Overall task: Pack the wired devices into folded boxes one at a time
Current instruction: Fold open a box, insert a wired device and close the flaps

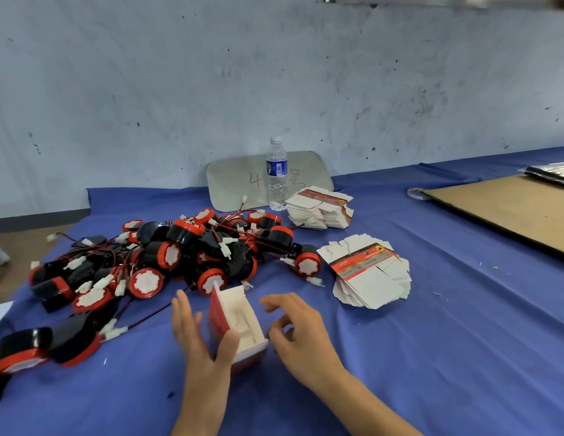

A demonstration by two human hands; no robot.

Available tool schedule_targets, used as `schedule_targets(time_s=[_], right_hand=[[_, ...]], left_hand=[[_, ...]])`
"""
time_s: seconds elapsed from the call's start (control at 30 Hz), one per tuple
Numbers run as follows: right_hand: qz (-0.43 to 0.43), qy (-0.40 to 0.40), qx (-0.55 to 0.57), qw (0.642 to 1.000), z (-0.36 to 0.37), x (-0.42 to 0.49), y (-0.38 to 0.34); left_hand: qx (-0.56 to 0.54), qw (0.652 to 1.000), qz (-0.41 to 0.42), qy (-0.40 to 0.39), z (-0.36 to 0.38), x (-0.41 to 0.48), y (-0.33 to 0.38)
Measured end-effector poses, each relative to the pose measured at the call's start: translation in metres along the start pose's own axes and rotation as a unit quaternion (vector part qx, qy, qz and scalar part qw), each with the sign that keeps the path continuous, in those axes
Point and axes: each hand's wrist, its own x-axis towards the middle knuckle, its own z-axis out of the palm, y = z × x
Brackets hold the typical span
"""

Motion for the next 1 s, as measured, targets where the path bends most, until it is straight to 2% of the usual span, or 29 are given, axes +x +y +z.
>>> schedule_targets(time_s=[0.1,0.17,0.27,0.33,0.47,0.57,0.7,0.77,0.87,0.97,1.0], right_hand=[[0.033,0.093,-0.073,0.992,-0.006,0.008,0.009],[0.075,0.108,-0.130,0.983,-0.015,0.013,0.019],[0.162,0.047,-0.182,0.969,-0.027,0.016,0.036],[0.186,0.002,-0.222,0.957,-0.030,0.017,0.042],[0.176,-0.037,-0.313,0.933,-0.027,0.023,0.045],[0.170,-0.051,-0.343,0.922,-0.026,0.023,0.047],[0.114,-0.020,-0.351,0.929,-0.026,0.020,0.046],[0.071,-0.011,-0.328,0.942,-0.026,0.020,0.045],[0.053,0.000,-0.297,0.953,-0.023,0.020,0.045],[0.092,-0.039,-0.385,0.917,-0.016,0.025,0.044],[0.077,-0.025,-0.424,0.902,-0.014,0.029,0.039]], left_hand=[[-0.051,0.995,0.025,-0.085,0.006,0.000,0.002],[-0.052,0.993,0.033,-0.098,0.008,-0.001,-0.001],[-0.039,0.996,0.021,-0.083,0.009,0.000,-0.002],[-0.018,0.996,0.006,-0.084,0.006,-0.001,-0.001],[0.067,0.996,0.009,-0.060,0.003,-0.004,-0.002],[0.056,0.998,0.010,-0.034,0.001,-0.004,-0.002],[0.026,1.000,0.014,-0.004,0.001,-0.002,-0.004],[0.022,0.999,0.020,0.011,0.002,-0.001,-0.004],[0.010,1.000,0.014,0.026,0.001,0.001,-0.007],[0.007,0.999,0.008,0.032,0.001,0.002,-0.009],[0.009,0.999,0.007,0.033,0.002,0.002,-0.009]])
